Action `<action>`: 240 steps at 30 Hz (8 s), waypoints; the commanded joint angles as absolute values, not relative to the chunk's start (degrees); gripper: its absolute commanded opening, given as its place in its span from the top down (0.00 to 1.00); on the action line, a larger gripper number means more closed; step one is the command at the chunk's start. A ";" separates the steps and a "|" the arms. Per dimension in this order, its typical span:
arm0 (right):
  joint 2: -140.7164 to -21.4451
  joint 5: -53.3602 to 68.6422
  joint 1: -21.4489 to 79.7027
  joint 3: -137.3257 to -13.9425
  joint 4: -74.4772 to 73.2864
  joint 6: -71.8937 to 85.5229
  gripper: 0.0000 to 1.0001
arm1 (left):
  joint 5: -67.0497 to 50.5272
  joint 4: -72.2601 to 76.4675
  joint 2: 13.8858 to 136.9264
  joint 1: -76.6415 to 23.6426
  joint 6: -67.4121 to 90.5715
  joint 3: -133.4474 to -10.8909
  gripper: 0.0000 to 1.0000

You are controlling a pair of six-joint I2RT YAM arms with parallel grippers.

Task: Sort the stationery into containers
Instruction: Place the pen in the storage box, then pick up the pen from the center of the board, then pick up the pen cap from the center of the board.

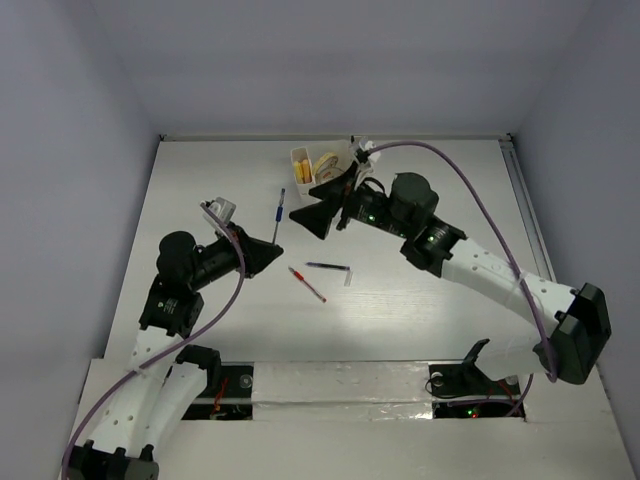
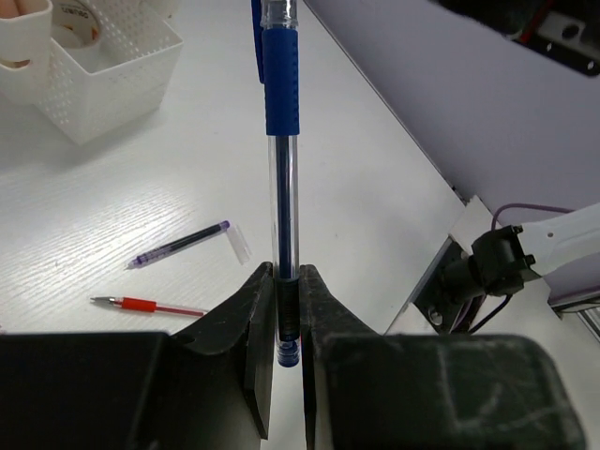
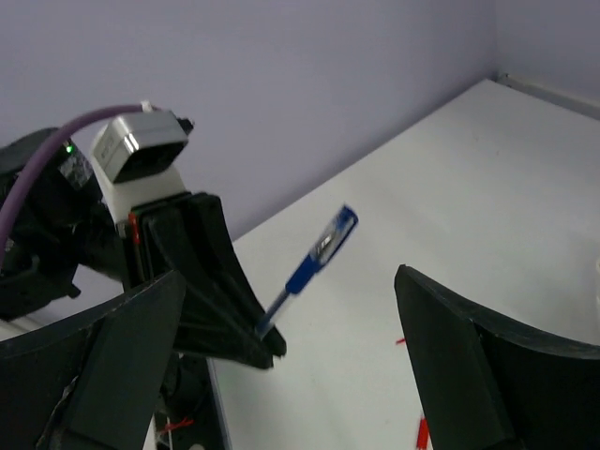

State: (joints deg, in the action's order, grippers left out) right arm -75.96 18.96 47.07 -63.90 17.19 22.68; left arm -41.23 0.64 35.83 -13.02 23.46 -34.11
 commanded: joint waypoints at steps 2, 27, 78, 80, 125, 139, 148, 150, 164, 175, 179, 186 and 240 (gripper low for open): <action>-81.20 21.89 46.76 -71.27 16.79 22.67 0.00 | -45.78 5.01 35.68 -12.83 23.55 -33.49 1.00; -89.56 27.77 46.76 -73.04 21.36 30.67 0.78 | -47.46 6.33 35.95 -12.83 23.64 -32.96 1.00; -109.68 -8.96 23.47 -95.10 2.64 5.45 1.00 | -39.64 2.11 31.55 -12.83 21.88 -32.70 0.01; -109.95 -8.79 23.47 -95.10 2.29 5.45 1.00 | -39.64 2.11 31.38 -12.83 21.88 -32.70 0.01; -104.49 -4.39 56.69 -74.00 -16.52 10.37 0.50 | -19.60 -5.45 21.27 -11.78 20.13 -35.95 0.01; -117.77 -5.27 57.74 -83.76 -17.84 10.28 0.60 | -19.25 -5.71 20.74 -11.25 20.13 -36.04 0.01; -120.32 -8.09 57.74 -84.46 -16.88 11.33 1.00 | -19.07 -5.63 20.30 -11.25 20.57 -35.95 0.01; -117.96 -8.09 57.74 -83.50 -15.39 12.30 1.00 | -19.51 -5.54 20.30 -11.25 20.57 -35.77 0.01; -99.06 -4.58 54.50 -79.01 8.34 23.37 1.00 | -32.69 -0.62 27.76 -11.25 21.97 -33.58 0.01; -95.45 5.62 54.49 -73.31 27.31 36.11 1.00 | -32.70 -0.79 31.11 -11.25 22.50 -33.31 0.10; -94.48 9.84 54.49 -70.06 34.09 39.71 1.00 | -30.94 -1.41 31.46 -11.25 22.50 -33.49 0.18; -91.15 10.98 54.49 -66.01 39.46 40.69 1.00 | -29.36 -2.37 32.87 -11.25 22.68 -33.75 0.28; -122.60 -8.08 54.04 -98.34 -13.62 25.58 0.53 | -21.71 -6.77 25.84 -11.25 17.32 -37.44 1.00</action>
